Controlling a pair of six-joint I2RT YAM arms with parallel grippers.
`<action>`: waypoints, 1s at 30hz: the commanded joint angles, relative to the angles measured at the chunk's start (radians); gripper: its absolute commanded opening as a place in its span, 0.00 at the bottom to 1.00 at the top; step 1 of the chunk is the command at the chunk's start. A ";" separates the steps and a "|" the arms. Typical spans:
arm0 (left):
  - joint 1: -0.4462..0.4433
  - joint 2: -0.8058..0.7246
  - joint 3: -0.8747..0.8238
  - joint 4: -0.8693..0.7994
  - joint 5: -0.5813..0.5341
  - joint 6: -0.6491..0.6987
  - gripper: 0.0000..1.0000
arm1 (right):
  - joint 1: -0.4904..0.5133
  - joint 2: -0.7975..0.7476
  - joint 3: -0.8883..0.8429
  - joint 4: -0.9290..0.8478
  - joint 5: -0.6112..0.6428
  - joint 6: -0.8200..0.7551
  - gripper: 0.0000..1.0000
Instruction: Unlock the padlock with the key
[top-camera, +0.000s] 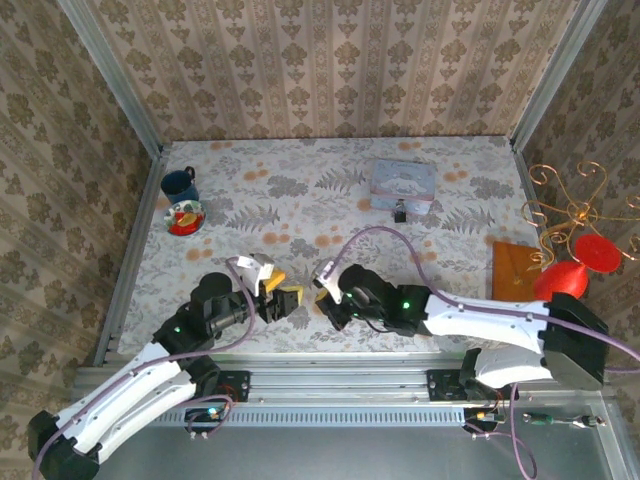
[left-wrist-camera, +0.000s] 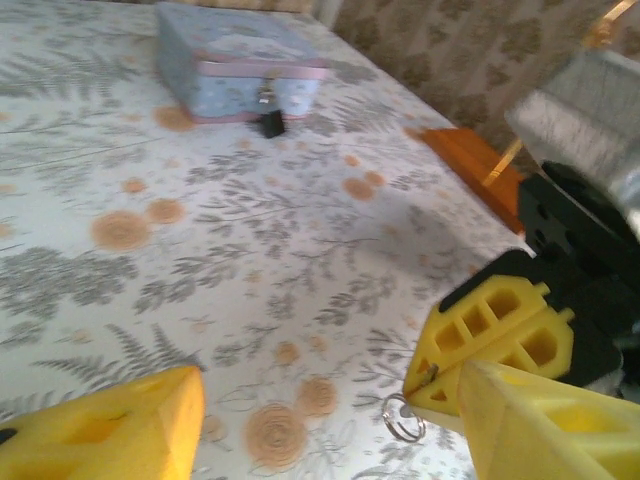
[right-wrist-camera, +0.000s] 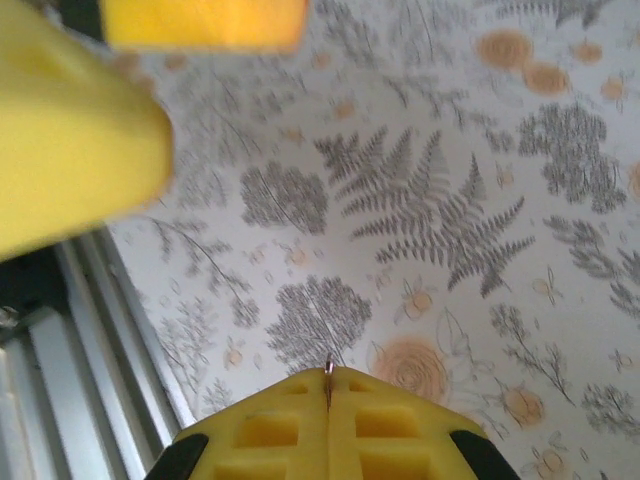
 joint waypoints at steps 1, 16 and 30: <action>0.027 -0.063 0.024 -0.093 -0.143 -0.015 0.71 | 0.001 0.110 0.086 -0.206 0.050 -0.036 0.00; 0.216 -0.336 -0.042 -0.259 -0.220 -0.105 0.76 | 0.023 0.585 0.422 -0.550 0.085 -0.080 0.00; 0.288 -0.344 -0.068 -0.257 -0.167 -0.123 0.76 | 0.025 0.593 0.442 -0.536 0.015 -0.047 0.27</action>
